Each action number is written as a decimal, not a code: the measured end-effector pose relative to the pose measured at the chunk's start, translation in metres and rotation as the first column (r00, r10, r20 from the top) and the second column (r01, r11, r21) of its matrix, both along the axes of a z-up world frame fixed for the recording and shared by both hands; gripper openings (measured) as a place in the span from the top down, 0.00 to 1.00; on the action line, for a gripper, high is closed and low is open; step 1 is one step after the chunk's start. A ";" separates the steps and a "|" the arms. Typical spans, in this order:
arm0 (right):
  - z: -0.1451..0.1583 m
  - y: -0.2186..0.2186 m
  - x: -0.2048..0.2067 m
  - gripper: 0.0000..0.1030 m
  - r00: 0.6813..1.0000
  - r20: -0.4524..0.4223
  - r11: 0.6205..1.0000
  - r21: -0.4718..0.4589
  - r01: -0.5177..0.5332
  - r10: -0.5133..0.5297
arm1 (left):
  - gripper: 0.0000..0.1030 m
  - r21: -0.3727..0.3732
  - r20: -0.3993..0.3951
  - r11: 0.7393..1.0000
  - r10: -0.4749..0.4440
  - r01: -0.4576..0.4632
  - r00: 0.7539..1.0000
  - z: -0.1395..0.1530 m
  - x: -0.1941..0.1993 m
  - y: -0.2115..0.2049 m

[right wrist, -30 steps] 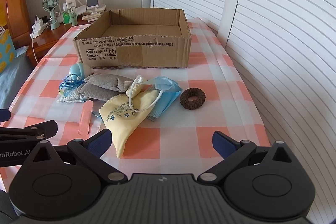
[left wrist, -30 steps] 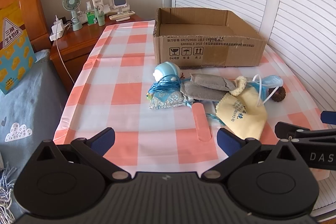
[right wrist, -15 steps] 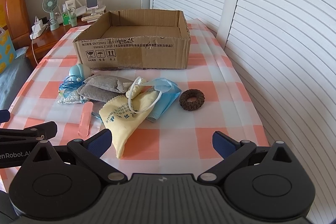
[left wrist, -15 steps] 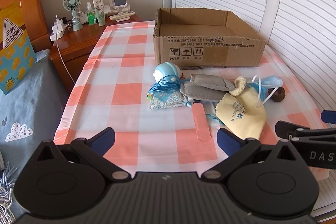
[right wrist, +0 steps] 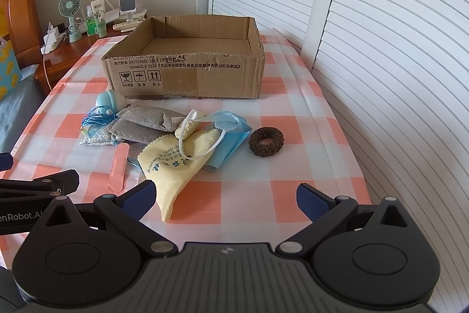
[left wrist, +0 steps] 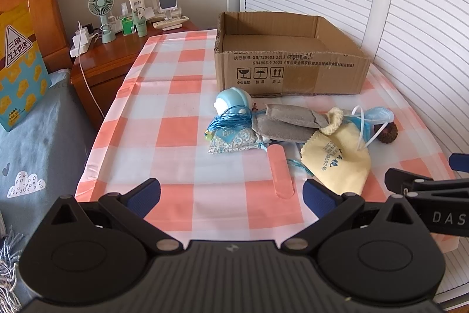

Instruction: Organize soft objects

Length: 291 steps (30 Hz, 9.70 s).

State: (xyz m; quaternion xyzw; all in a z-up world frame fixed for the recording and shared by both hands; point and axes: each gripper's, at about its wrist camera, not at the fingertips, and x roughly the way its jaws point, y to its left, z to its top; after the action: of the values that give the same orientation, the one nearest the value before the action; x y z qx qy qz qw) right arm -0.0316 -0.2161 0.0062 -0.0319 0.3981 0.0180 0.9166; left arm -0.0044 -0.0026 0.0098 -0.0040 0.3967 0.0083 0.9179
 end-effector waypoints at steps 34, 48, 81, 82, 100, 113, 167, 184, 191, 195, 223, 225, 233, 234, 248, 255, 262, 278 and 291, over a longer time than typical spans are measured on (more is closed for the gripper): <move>-0.017 -0.009 0.013 0.00 0.995 0.047 0.996 -0.021 -0.092 0.093 | 0.01 -0.046 0.046 0.990 -0.135 0.137 0.990 -0.025 0.034 -0.002; -0.048 -0.035 0.019 0.00 0.994 0.012 0.994 -0.035 -0.107 0.108 | 0.01 -0.058 -0.021 0.991 -0.121 0.120 0.992 -0.070 0.063 -0.009; -0.075 -0.045 0.015 0.00 0.978 0.052 0.979 0.007 -0.204 0.203 | 0.01 0.020 0.047 0.976 -0.216 0.216 0.975 -0.072 0.043 0.006; -0.075 -0.045 0.015 0.00 0.977 0.054 0.979 0.008 -0.206 0.205 | 0.03 0.026 0.049 0.973 -0.232 0.231 0.971 -0.072 0.042 0.004; -0.077 -0.048 0.014 0.00 0.974 0.068 0.976 0.017 -0.216 0.215 | 0.78 0.034 0.081 0.928 -0.371 0.370 0.925 -0.064 0.038 -0.018; -0.075 -0.065 0.034 0.00 0.988 0.071 0.991 -0.018 -0.133 0.134 | 0.83 0.003 0.075 0.941 -0.337 0.337 0.939 -0.063 0.036 -0.003; 0.016 -0.065 0.053 0.53 0.942 0.159 0.955 -0.041 -0.292 0.295 | 0.83 -0.018 0.097 0.864 -0.500 0.503 0.861 0.025 0.059 0.006; 0.037 -0.045 0.115 0.52 0.929 0.176 0.944 -0.018 -0.328 0.326 | 0.83 0.081 0.149 0.876 -0.483 0.476 0.863 0.057 0.223 -0.012; 0.037 -0.038 0.129 0.52 0.929 0.168 0.944 -0.029 -0.329 0.329 | 0.71 0.072 0.122 0.917 -0.398 0.392 0.909 0.041 0.298 -0.013; 0.039 -0.036 0.132 0.52 0.929 0.170 0.944 -0.039 -0.327 0.329 | 0.40 0.062 0.113 0.928 -0.371 0.366 0.922 0.032 0.310 -0.010; 0.044 0.028 0.294 0.51 0.931 0.124 0.940 -0.050 -0.339 0.342 | 0.03 -0.039 0.101 0.973 -0.222 0.226 0.970 0.000 0.101 0.036; 0.038 0.033 0.308 0.28 0.940 0.115 0.947 -0.052 -0.318 0.322 | 0.03 -0.041 0.085 0.976 -0.209 0.213 0.974 -0.006 0.098 0.040; 0.036 0.030 0.304 0.00 0.949 0.101 0.954 -0.064 -0.294 0.299 | 0.03 -0.049 0.054 0.980 -0.190 0.192 0.980 -0.017 0.089 0.047; 0.039 0.028 0.300 0.00 0.949 0.098 0.953 -0.059 -0.296 0.301 | 0.03 -0.049 0.054 0.980 -0.189 0.191 0.981 -0.017 0.088 0.047; 0.044 0.004 0.205 0.00 0.943 0.093 0.946 -0.078 -0.314 0.320 | 0.03 -0.003 0.072 0.973 -0.231 0.232 0.970 -0.004 0.060 0.026; 0.013 -0.018 0.169 0.00 0.963 0.050 0.962 -0.070 -0.263 0.267 | 0.03 0.015 0.067 0.969 -0.248 0.248 0.966 -0.003 0.049 0.023; -0.020 -0.042 0.164 0.00 0.980 -0.009 0.980 -0.020 -0.200 0.200 | 0.03 0.011 0.052 0.967 -0.255 0.254 0.966 -0.006 0.044 0.020; -0.062 -0.062 0.140 0.00 0.987 -0.121 0.992 -0.056 -0.109 0.102 | 0.03 0.018 0.031 0.962 -0.274 0.273 0.961 -0.009 0.045 0.014; -0.062 -0.073 0.083 0.00 0.986 -0.166 1.000 0.023 -0.003 0.007 | 0.03 0.021 0.020 0.927 -0.374 0.374 0.927 -0.011 0.043 -0.001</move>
State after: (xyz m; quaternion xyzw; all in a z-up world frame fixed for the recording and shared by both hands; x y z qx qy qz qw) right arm 0.0512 -0.2886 -0.0554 -0.0208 0.4728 0.0275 0.8805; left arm 0.0385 -0.0033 -0.0010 0.0794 0.3792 -0.1632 0.9073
